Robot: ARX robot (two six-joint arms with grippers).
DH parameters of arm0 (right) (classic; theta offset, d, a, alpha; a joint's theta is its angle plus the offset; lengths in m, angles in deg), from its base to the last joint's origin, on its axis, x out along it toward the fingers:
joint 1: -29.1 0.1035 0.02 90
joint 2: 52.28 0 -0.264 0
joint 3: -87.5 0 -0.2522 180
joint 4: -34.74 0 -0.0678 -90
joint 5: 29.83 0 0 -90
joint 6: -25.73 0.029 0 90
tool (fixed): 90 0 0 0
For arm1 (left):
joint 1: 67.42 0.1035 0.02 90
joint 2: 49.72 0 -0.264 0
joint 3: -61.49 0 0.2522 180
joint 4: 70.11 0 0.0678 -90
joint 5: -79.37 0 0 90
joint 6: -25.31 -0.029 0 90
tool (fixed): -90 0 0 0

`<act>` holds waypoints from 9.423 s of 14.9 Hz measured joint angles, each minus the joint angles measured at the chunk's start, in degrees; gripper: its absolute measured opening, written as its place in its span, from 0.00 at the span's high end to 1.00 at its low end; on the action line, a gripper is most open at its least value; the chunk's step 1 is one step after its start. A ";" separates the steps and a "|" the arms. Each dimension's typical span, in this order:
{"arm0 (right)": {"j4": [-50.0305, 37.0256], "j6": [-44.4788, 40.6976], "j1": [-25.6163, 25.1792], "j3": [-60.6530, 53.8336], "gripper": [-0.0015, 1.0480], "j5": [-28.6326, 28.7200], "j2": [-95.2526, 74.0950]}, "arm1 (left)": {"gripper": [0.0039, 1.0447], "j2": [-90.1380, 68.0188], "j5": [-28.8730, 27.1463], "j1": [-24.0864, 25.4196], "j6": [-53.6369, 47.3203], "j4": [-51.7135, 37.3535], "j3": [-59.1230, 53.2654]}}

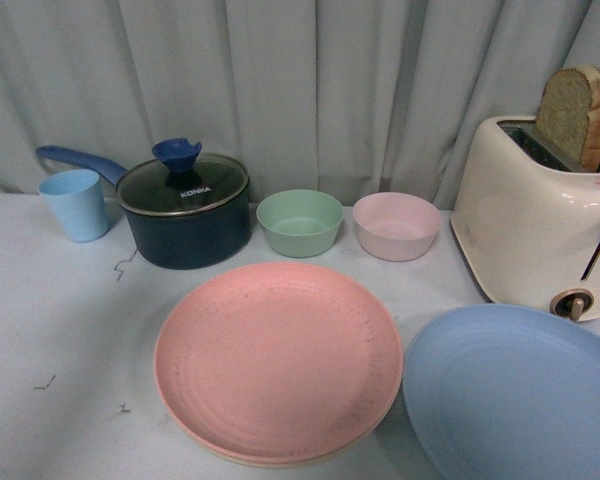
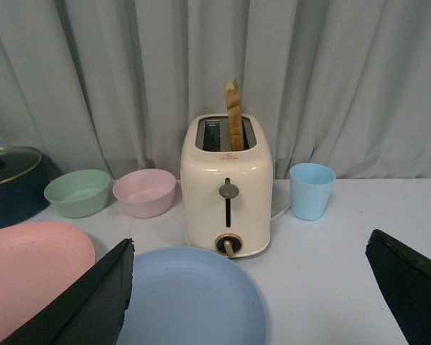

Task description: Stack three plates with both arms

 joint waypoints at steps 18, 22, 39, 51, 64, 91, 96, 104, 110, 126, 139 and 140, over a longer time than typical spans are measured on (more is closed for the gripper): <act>0.00 0.00 0.00 0.00 0.06 -0.02 0.00 | 0.99 40.54 3.52 3.48 -0.20 21.86 -17.35; 0.00 0.00 0.00 0.00 0.06 -0.02 0.00 | 0.99 49.46 3.52 3.48 -0.17 30.25 -17.38; -0.02 0.00 0.00 0.00 0.06 0.00 0.00 | 0.92 72.52 3.48 3.48 -0.24 53.90 -17.35; -39.06 10.67 -7.37 22.82 0.06 8.66 -85.31 | 0.06 72.52 3.52 3.48 -0.35 53.92 -17.35; -36.11 13.38 -1.49 33.14 0.16 -5.81 -113.87 | 0.06 72.52 3.50 3.48 -0.33 53.90 -17.35; -24.17 28.83 20.37 47.21 0.97 -0.04 -107.43 | 0.06 72.52 3.52 3.48 -0.35 53.92 -17.35; -22.18 28.98 23.45 49.92 0.97 -3.17 -112.24 | 0.06 72.52 3.52 3.48 -0.35 53.92 -17.35; -20.72 29.14 25.22 52.50 0.97 -4.46 -114.92 | 0.06 72.52 3.52 3.48 -0.35 53.92 -17.35; -23.04 29.46 26.25 53.51 0.97 -4.98 -116.04 | 0.06 72.52 3.52 3.48 -0.35 53.90 -17.35; -49.88 18.75 13.07 24.90 0.28 -4.61 -78.05 | 0.06 72.52 3.52 3.48 -0.35 53.90 -17.35; -17.84 0.28 0.00 1.75 0.98 0.02 -20.20 | 0.06 72.52 3.52 3.48 -0.35 53.92 -17.35; -16.81 0.28 0.00 1.55 0.98 0.02 -18.73 | 0.06 72.52 3.54 3.48 -0.33 53.92 -17.35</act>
